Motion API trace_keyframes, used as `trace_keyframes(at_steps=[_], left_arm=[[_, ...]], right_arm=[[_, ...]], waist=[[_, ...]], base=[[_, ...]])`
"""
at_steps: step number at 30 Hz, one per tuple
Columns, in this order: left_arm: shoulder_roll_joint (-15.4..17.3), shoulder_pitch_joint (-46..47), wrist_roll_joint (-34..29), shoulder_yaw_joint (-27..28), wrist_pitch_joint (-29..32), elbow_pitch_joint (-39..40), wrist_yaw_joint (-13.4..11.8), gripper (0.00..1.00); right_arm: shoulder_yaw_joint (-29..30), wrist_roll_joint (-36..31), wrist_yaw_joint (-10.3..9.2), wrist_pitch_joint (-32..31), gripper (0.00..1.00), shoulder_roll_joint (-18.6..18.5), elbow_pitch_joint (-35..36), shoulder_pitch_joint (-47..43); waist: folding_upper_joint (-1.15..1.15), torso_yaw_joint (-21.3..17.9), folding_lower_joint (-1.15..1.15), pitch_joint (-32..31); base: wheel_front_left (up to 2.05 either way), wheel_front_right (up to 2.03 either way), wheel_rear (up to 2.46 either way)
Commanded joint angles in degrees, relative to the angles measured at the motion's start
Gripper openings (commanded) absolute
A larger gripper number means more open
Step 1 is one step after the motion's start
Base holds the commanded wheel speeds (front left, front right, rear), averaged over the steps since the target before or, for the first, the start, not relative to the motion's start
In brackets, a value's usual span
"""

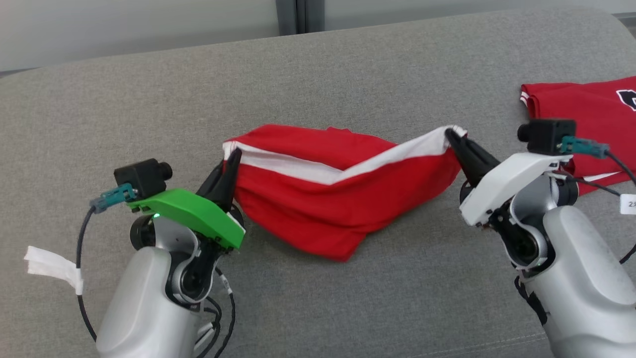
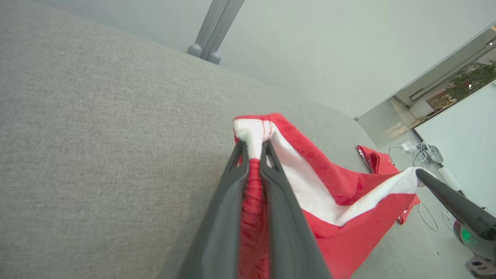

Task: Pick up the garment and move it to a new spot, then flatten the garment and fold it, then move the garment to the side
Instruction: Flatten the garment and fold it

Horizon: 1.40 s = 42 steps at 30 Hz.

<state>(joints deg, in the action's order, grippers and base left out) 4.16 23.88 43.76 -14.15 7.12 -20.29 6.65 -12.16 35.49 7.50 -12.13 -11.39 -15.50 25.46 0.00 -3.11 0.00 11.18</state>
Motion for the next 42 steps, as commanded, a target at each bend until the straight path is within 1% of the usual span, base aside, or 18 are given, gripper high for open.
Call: trace_keyframes(at_steps=[1, 4, 6, 10, 12, 15, 19, 22, 24, 26, 29, 31, 32, 34, 37, 39, 42], left_arm=[[-0.30, 1.66, 2.20, 0.54, -0.60, 1.45, 0.41, 0.00], [-0.66, 3.99, 6.55, 0.99, -0.09, 3.74, 0.57, 0.00], [-0.73, 6.90, 8.25, 1.48, 0.40, 3.83, 0.47, 0.00], [-0.92, 15.20, 10.41, 2.83, 0.21, 1.14, -0.44, 0.00], [-0.84, 20.67, 8.67, 2.40, -0.80, -0.83, -0.55, 0.00], [-0.87, 28.53, 7.76, 2.79, -4.11, -3.45, -0.02, 0.00], [-0.64, 38.22, 5.67, 2.33, -10.12, -6.39, 0.50, 0.00], [-0.44, 43.93, 3.73, 2.59, -16.78, -7.66, 0.79, 0.00], [-0.54, 46.14, 3.89, 2.86, -19.86, -7.91, 0.91, 0.00], [-0.46, 47.74, 2.94, 1.78, -21.37, -6.85, 0.90, 0.00], [0.34, 48.33, 2.57, 1.03, -22.23, -4.30, 0.90, 0.00], [0.15, 46.41, 2.83, 1.81, -22.27, -1.62, 0.90, 0.00], [0.05, 44.43, 2.36, 1.57, -22.24, -0.49, 0.91, 0.00], [0.15, 40.46, 1.88, 0.49, -22.25, 0.59, 0.90, 0.00], [0.67, 34.21, 2.09, -1.86, -22.30, 1.23, 0.91, 0.00], [0.96, 28.87, 2.57, -2.75, -22.29, 1.58, 0.91, 0.00], [1.86, 21.98, 2.95, -5.55, -22.30, 2.81, 0.92, 0.00]], right_arm=[[0.94, 1.15, -0.04, 0.70, 0.00, -0.20, 1.74, 1.46], [2.26, 3.45, -0.02, 0.12, 0.00, -0.24, 4.31, 3.84], [2.61, 4.91, -0.02, -0.48, 0.00, -0.45, 4.71, 7.01], [2.36, 5.11, -0.02, 0.53, 0.00, -0.73, 1.28, 16.12], [1.62, 3.82, -0.02, 1.99, 0.00, -1.21, -1.37, 21.89], [-0.12, 1.01, -0.02, 6.10, 0.00, -1.53, -5.62, 30.18], [-1.29, -2.86, -0.02, 15.86, 0.00, -0.98, -11.16, 40.79], [-2.63, -5.14, -0.02, 22.92, 0.00, -0.80, -14.49, 46.82], [-3.42, -5.73, -0.02, 25.40, 0.00, -0.95, -15.57, 49.47], [-3.92, -6.19, -0.02, 26.73, 0.00, -1.60, -15.27, 51.29], [-2.81, -7.68, -0.03, 27.35, 0.00, -2.68, -12.34, 52.41], [-1.74, -9.74, -0.02, 27.29, 0.00, -3.33, -9.42, 50.37], [-2.26, -10.28, -0.02, 27.27, 0.00, -3.53, -9.23, 47.92], [-4.63, -10.82, -0.02, 27.29, 0.00, -4.53, -8.88, 44.72], [-9.22, -9.05, -0.03, 27.32, 0.00, -7.55, -8.96, 39.69], [-12.66, -6.93, -0.03, 27.31, 0.00, -9.25, -9.13, 34.94], [-16.33, -2.43, -0.03, 26.81, 0.00, -12.38, -7.90, 29.24]], waist=[[0.00, -0.08, 0.00, 0.08], [0.00, -0.09, 0.00, 0.93], [0.00, -0.27, 0.00, 2.26], [0.00, -0.98, 0.00, 6.11], [0.00, -1.20, 0.00, 8.37], [0.00, -1.60, 0.00, 11.03], [0.00, -2.47, 0.00, 13.67], [0.00, -2.80, 0.00, 14.49], [0.00, -2.90, 0.00, 14.77], [0.00, -2.92, 0.00, 15.09], [0.00, -2.85, 0.00, 15.98], [0.00, -2.62, 0.00, 16.66], [0.00, -2.45, 0.00, 16.84], [0.00, -2.13, 0.00, 16.73], [0.00, -1.42, 0.00, 16.08], [0.00, -1.05, 0.00, 15.35], [0.00, -0.46, 0.00, 14.01]], base=[[0.00, 0.00, 0.00], [0.00, 0.00, 0.00], [0.00, 0.00, 0.00], [0.00, 0.00, 0.00], [0.00, 0.00, 0.00], [0.00, 0.00, 0.00], [0.00, 0.00, 0.00], [0.00, 0.00, 0.00], [0.00, 0.00, 0.00], [0.00, 0.00, 0.00], [0.00, 0.00, 0.00], [0.00, 0.00, 0.00], [0.00, 0.00, 0.00], [0.00, 0.00, 0.00], [0.00, 0.00, 0.00], [0.00, 0.00, 0.00], [0.00, 0.00, 0.00]])
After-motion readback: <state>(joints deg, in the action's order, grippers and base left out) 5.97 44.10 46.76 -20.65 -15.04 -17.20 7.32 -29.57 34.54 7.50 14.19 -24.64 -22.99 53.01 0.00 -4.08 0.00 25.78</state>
